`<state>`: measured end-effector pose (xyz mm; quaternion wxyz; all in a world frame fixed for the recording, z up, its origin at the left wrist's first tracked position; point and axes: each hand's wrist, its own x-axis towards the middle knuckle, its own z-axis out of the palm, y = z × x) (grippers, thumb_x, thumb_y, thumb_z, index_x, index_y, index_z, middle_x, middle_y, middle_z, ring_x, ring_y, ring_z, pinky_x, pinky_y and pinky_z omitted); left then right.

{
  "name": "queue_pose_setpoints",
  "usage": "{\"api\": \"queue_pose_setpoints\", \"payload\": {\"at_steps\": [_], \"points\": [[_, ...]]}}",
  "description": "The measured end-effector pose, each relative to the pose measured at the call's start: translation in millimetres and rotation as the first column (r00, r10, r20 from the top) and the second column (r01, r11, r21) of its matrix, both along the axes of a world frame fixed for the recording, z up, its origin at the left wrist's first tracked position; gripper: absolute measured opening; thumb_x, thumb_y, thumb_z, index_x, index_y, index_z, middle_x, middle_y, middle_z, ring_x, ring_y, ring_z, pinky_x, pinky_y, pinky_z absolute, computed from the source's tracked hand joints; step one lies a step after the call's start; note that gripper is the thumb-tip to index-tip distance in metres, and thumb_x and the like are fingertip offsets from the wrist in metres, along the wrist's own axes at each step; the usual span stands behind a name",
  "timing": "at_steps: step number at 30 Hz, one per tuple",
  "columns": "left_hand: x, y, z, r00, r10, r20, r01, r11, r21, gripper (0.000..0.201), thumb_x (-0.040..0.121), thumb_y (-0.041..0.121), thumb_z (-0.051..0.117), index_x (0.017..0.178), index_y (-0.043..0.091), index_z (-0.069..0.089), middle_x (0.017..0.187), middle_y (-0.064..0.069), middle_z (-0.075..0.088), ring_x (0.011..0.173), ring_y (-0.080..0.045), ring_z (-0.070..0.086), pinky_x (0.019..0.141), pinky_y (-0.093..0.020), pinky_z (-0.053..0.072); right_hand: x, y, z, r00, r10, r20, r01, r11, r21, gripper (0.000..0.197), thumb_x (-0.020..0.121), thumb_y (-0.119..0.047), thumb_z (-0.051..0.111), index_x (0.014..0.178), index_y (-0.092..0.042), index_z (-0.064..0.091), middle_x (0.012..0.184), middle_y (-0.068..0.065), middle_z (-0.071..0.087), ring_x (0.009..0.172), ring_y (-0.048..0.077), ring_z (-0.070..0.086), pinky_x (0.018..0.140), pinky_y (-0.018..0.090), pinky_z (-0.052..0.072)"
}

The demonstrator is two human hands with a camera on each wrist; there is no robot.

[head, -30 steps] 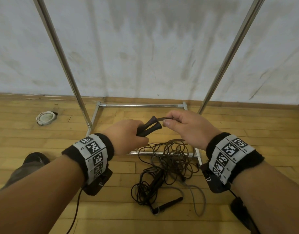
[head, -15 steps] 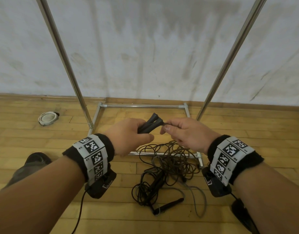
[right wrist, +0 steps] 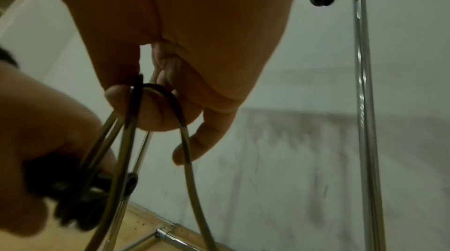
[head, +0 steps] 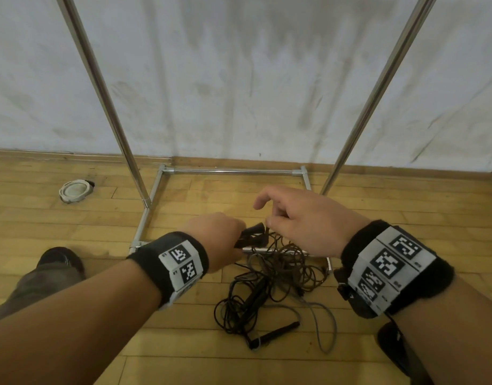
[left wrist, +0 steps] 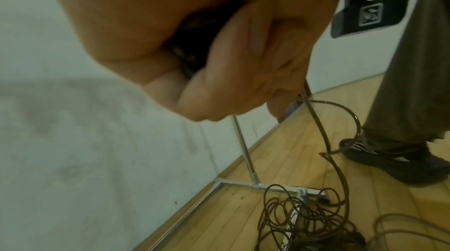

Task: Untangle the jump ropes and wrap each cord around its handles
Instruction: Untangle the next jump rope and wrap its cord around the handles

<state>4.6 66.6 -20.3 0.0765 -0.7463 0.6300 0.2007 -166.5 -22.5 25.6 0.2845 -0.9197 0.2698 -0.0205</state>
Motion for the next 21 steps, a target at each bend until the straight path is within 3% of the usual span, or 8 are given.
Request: {"api": "queue_pose_setpoints", "payload": {"at_steps": [4,6,8,10,12,15,18,21], "points": [[-8,9,3,0.977,-0.214,-0.006,0.213,0.977,-0.022,0.027,0.102,0.039,0.062,0.126,0.032,0.052,0.086,0.008,0.055,0.07,-0.006,0.049,0.056,-0.025,0.038,-6,-10,1,0.993,-0.095,0.072,0.085,0.988,0.13,0.01,0.103,-0.028,0.056,0.11,-0.033,0.061,0.065,-0.012,0.058,0.059,0.002,0.052,0.055,0.016,0.043],[-10,13,8,0.963,-0.268,-0.038,0.265,0.962,-0.072,0.019,0.102,0.04,0.062,0.114,0.036,0.048,0.083,0.008,0.055,0.067,-0.004,0.049,0.055,-0.024,0.036,-6,-13,-1,0.988,-0.125,0.093,0.106,0.977,0.187,0.007,0.102,-0.028,0.057,0.105,-0.029,0.064,0.069,-0.007,0.059,0.059,0.004,0.051,0.058,0.022,0.045],[-9,16,15,0.954,-0.287,-0.09,0.273,0.951,-0.143,0.025,0.101,0.039,0.063,0.095,0.041,0.039,0.076,0.009,0.055,0.062,-0.003,0.05,0.051,-0.019,0.032,-5,-16,-5,0.976,-0.175,0.134,0.137,0.958,0.251,0.009,0.102,-0.029,0.059,0.101,-0.025,0.067,0.076,0.0,0.064,0.064,0.004,0.056,0.061,0.02,0.048],[-9,18,21,0.95,-0.255,-0.18,0.217,0.954,-0.207,0.032,0.099,0.038,0.065,0.085,0.042,0.037,0.072,0.009,0.057,0.06,-0.002,0.056,0.048,-0.016,0.038,-4,-17,-12,0.953,-0.232,0.194,0.154,0.924,0.35,0.013,0.102,-0.027,0.059,0.099,-0.019,0.068,0.078,-0.001,0.064,0.066,0.003,0.058,0.063,0.017,0.051],[-6,19,27,0.941,-0.182,-0.286,0.104,0.958,-0.266,0.031,0.098,0.035,0.068,0.084,0.045,0.042,0.073,0.008,0.061,0.067,0.009,0.059,0.052,-0.01,0.043,-2,-18,-22,0.925,-0.303,0.227,0.172,0.871,0.461,0.019,0.104,-0.026,0.056,0.096,-0.014,0.068,0.076,-0.002,0.062,0.066,0.006,0.059,0.064,0.02,0.053],[3,14,31,0.945,-0.05,-0.323,-0.067,0.938,-0.341,0.024,0.099,0.034,0.066,0.087,0.043,0.047,0.077,0.007,0.064,0.061,-0.002,0.061,0.051,-0.012,0.043,1,-15,-37,0.903,-0.405,0.145,0.255,0.775,0.578,0.03,0.107,-0.034,0.05,0.104,-0.011,0.068,0.065,-0.003,0.055,0.055,0.011,0.053,0.067,0.031,0.056],[20,4,26,0.94,0.106,-0.323,-0.233,0.893,-0.385,0.022,0.099,0.032,0.065,0.085,0.037,0.049,0.075,0.006,0.062,0.059,-0.004,0.057,0.045,-0.012,0.039,4,-9,-49,0.936,-0.352,0.03,0.306,0.851,0.428,0.041,0.108,-0.044,0.041,0.094,-0.015,0.066,0.059,-0.01,0.048,0.049,0.009,0.046,0.056,0.03,0.047],[41,-2,19,0.935,0.24,-0.262,-0.321,0.888,-0.329,0.021,0.098,0.03,0.065,0.084,0.032,0.05,0.079,0.004,0.061,0.064,-0.009,0.056,0.049,-0.021,0.038,8,1,-43,0.981,-0.191,-0.035,0.194,0.967,0.167,0.038,0.109,-0.042,0.037,0.093,-0.023,0.067,0.075,-0.011,0.059,0.067,0.008,0.054,0.061,0.026,0.043]]}}
